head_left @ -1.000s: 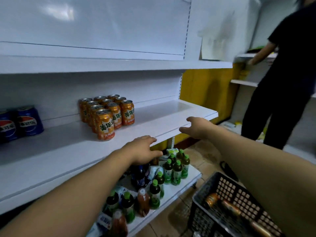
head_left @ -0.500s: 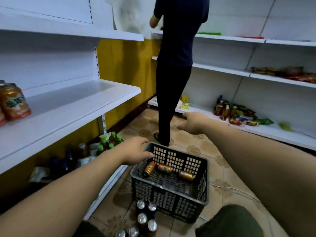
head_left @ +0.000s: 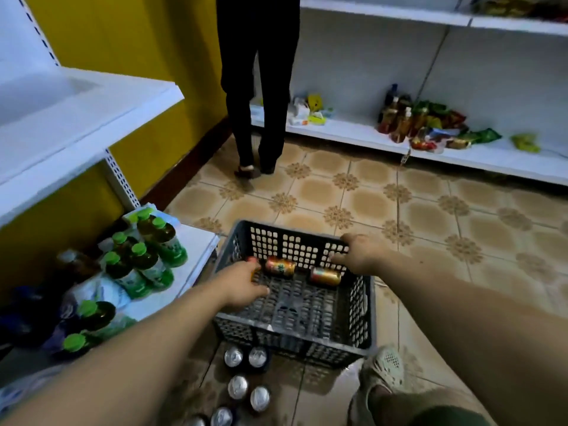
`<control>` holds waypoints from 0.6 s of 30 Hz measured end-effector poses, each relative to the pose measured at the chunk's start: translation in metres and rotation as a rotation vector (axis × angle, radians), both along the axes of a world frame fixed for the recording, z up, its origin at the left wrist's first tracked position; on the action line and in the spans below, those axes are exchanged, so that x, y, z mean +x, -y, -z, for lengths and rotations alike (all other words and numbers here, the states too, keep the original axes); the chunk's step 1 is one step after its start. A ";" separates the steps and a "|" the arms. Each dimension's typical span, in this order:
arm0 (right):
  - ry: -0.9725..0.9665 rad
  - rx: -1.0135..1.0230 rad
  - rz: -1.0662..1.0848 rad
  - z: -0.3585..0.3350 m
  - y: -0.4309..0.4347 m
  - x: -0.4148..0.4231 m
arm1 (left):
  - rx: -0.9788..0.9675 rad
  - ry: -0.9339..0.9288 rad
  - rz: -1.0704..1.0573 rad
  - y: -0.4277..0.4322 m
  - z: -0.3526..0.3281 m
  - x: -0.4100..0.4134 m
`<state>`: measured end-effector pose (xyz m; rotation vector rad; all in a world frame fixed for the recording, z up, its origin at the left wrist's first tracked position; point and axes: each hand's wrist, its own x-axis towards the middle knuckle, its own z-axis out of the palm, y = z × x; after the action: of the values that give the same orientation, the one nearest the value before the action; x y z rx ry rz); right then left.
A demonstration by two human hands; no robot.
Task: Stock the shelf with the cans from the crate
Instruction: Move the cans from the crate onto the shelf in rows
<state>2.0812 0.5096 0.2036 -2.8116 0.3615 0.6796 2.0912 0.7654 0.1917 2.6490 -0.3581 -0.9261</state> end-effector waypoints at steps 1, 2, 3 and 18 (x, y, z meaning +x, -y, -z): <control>-0.021 0.017 0.014 0.016 0.007 0.013 | -0.001 -0.024 -0.011 0.009 0.017 0.015; -0.044 0.040 0.026 0.033 0.014 0.025 | 0.003 -0.044 -0.022 0.017 0.034 0.029; -0.064 0.060 0.037 0.049 0.020 0.035 | 0.003 -0.063 -0.034 0.024 0.048 0.040; -0.194 0.228 0.368 0.341 0.080 0.134 | 0.003 -0.274 0.140 0.127 0.316 0.135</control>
<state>2.2151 0.4298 -0.1372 -2.3814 0.7599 0.8461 2.2258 0.6383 -0.1238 2.4788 -0.4783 -1.3141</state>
